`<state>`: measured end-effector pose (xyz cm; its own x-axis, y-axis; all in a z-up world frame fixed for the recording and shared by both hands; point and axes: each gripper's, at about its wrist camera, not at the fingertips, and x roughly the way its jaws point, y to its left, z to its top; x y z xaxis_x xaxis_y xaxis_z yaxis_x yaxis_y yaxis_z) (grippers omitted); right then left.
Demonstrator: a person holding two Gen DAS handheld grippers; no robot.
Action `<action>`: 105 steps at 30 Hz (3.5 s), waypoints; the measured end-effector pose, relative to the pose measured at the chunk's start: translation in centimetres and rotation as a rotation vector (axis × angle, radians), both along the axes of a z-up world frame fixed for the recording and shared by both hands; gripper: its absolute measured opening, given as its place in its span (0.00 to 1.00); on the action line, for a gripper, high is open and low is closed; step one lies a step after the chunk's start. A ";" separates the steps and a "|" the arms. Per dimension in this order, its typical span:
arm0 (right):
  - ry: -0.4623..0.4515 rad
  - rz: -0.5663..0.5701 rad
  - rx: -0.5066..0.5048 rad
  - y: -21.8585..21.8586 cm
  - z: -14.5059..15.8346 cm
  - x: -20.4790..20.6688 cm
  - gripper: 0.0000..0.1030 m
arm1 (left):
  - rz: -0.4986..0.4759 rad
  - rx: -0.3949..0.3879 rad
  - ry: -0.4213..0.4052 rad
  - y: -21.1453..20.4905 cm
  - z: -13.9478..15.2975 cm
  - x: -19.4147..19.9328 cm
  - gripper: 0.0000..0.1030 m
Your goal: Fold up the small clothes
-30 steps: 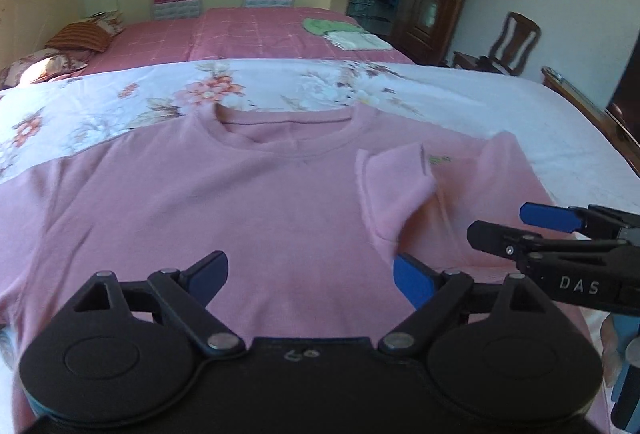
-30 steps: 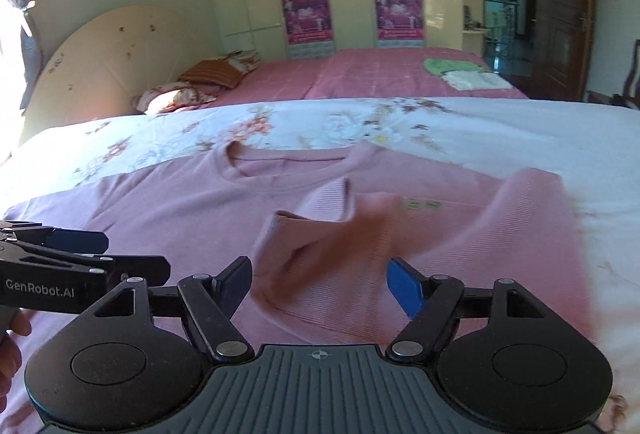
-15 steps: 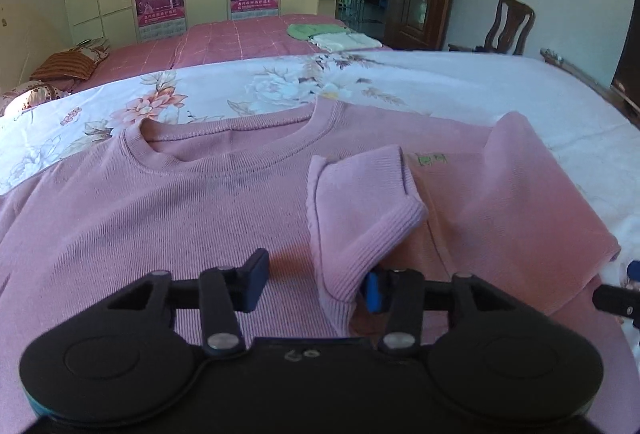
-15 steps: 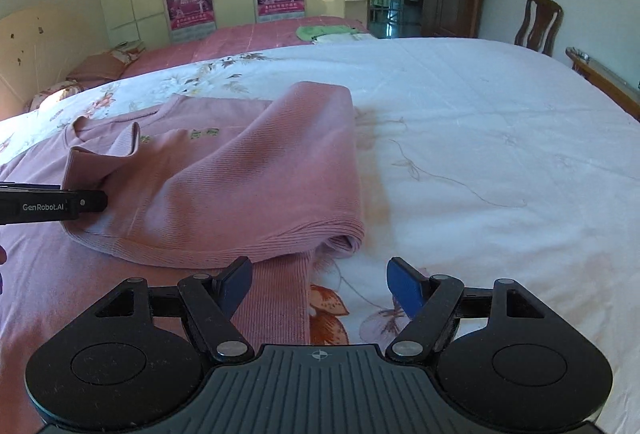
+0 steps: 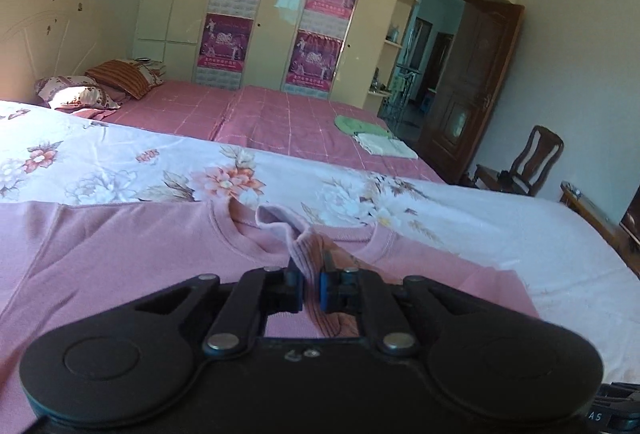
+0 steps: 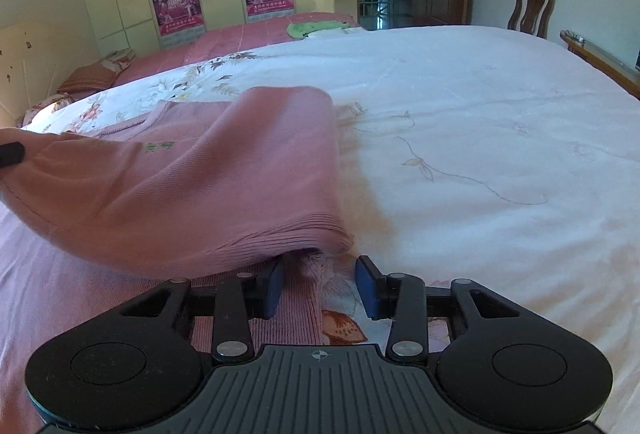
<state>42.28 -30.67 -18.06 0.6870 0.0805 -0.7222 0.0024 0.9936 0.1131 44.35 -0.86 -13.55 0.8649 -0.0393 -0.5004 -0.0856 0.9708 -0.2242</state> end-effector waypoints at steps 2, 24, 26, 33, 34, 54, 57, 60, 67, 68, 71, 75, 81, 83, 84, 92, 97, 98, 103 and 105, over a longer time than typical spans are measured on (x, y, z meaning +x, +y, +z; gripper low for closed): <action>-0.006 0.006 0.013 0.2 0.1 0.3 0.39 | 0.007 0.029 -0.006 0.6 0.0 -0.6 0.06; -0.030 -0.039 0.099 -3.0 3.1 -2.9 0.07 | 0.093 0.087 0.136 5.6 -1.8 -5.0 0.54; -0.033 -0.045 0.143 -3.3 3.5 -1.7 0.11 | 0.070 0.090 0.109 4.8 -1.0 -4.5 0.54; 0.004 -0.003 0.168 -1.4 2.6 6.2 0.40 | -0.036 0.108 0.115 0.9 -2.3 0.0 0.54; 0.014 -0.011 0.178 -1.4 2.2 7.3 0.40 | -0.035 0.111 0.131 0.9 -2.8 0.6 0.54; -0.036 -0.020 0.009 0.6 1.2 13.6 0.12 | -0.004 0.169 0.241 2.3 -6.0 2.5 0.55; -0.089 0.048 0.014 1.8 2.2 11.9 0.12 | -0.017 0.204 0.220 2.2 -6.4 2.3 0.57; -0.041 0.099 -0.026 3.1 1.2 11.6 0.12 | -0.007 0.191 0.237 2.2 -6.1 2.5 0.58; -0.070 0.108 0.003 3.7 2.8 9.3 0.12 | 0.018 0.180 0.246 2.5 -4.2 0.2 0.73; -0.070 0.139 0.010 4.2 3.1 8.4 0.12 | 0.027 0.182 0.247 2.5 -4.1 -0.3 0.74; -0.047 0.218 0.011 6.4 2.6 6.4 0.12 | 0.028 0.184 0.280 2.2 -4.8 -1.3 0.73; 0.007 0.276 -0.047 8.6 0.4 4.8 0.12 | 0.036 0.208 0.310 2.0 -5.9 -1.5 0.80; -0.010 0.298 -0.056 8.3 1.1 3.1 0.13 | 0.067 0.220 0.321 1.4 -4.0 -2.6 0.75; -0.012 0.296 -0.043 8.2 1.2 2.6 0.31 | 0.073 0.233 0.320 1.0 -3.5 -3.5 0.75; 0.011 0.299 -0.048 8.4 0.8 2.7 0.58 | 0.078 0.237 0.325 0.9 -3.2 -3.9 0.75; -0.025 0.351 0.045 9.4 3.5 0.3 0.63 | 0.162 0.294 0.300 2.5 0.6 -8.5 0.77; -0.056 0.448 0.072 13.8 5.3 -1.7 0.63 | 0.242 0.285 0.281 6.2 2.5 -11.3 0.82; -0.060 0.466 0.075 15.0 5.4 -2.2 0.63 | 0.252 0.277 0.280 7.1 2.7 -11.8 0.83; -0.080 0.521 0.091 20.0 5.8 -4.2 0.63 | 0.320 0.222 0.294 13.0 2.8 -14.3 0.83; -0.081 0.531 0.092 22.0 5.7 -4.6 0.63 | 0.357 0.180 0.299 16.0 2.8 -15.4 0.83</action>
<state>37.72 -8.70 -12.41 0.5882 0.4918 -0.6420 -0.5091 0.8420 0.1785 28.92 15.12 -10.78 0.6265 0.3425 -0.7001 -0.4542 0.8904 0.0292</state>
